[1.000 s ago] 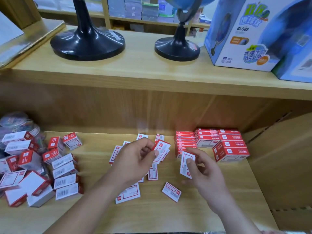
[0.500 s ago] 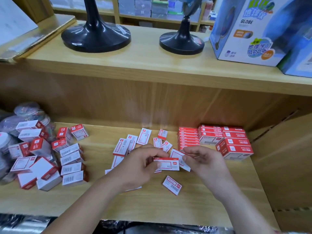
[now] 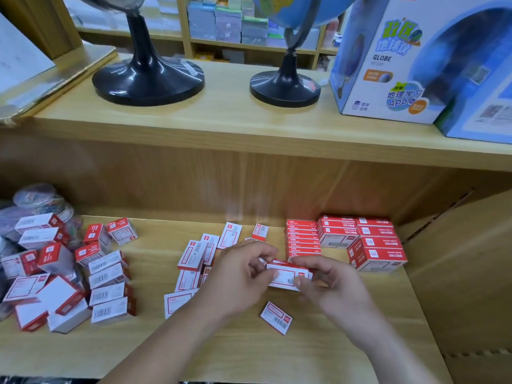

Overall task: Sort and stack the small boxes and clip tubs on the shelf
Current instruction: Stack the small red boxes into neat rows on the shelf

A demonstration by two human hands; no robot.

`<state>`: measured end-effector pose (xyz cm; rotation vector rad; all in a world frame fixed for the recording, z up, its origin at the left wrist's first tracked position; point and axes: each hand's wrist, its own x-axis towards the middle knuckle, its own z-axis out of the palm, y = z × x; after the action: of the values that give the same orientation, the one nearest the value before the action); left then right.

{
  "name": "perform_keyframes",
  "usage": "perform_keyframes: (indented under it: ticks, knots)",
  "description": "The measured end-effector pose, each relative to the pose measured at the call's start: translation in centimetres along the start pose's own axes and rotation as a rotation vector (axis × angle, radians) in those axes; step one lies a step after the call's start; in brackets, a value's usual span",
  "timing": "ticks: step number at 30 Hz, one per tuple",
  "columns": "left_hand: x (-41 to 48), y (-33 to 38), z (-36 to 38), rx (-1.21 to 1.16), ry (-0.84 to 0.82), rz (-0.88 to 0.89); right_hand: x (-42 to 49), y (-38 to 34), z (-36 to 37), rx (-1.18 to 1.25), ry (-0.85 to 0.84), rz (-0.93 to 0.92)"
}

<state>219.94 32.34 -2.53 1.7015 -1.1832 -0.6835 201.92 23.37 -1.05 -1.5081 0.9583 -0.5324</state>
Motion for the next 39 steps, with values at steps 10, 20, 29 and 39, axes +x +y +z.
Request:
perform_keyframes:
  ticks: [10, 20, 29, 39]
  knots:
    - [0.5, -2.5, 2.0, 0.425, -0.202, 0.163, 0.0, 5.3, 1.5, -0.115, 0.100, -0.080]
    - [0.6, -2.9, 2.7, 0.304, -0.201, 0.102, -0.2, 6.1, 0.0, -0.500, 0.167, -0.260]
    - [0.4, -3.5, 2.4, 0.298, -0.221, 0.086, -0.3, 4.8, 0.0, -0.687, 0.137, -0.241]
    - [4.8, -3.0, -1.7, 0.345, -0.134, 0.109, 3.0, -0.2, -1.2, -1.011, 0.135, -0.392]
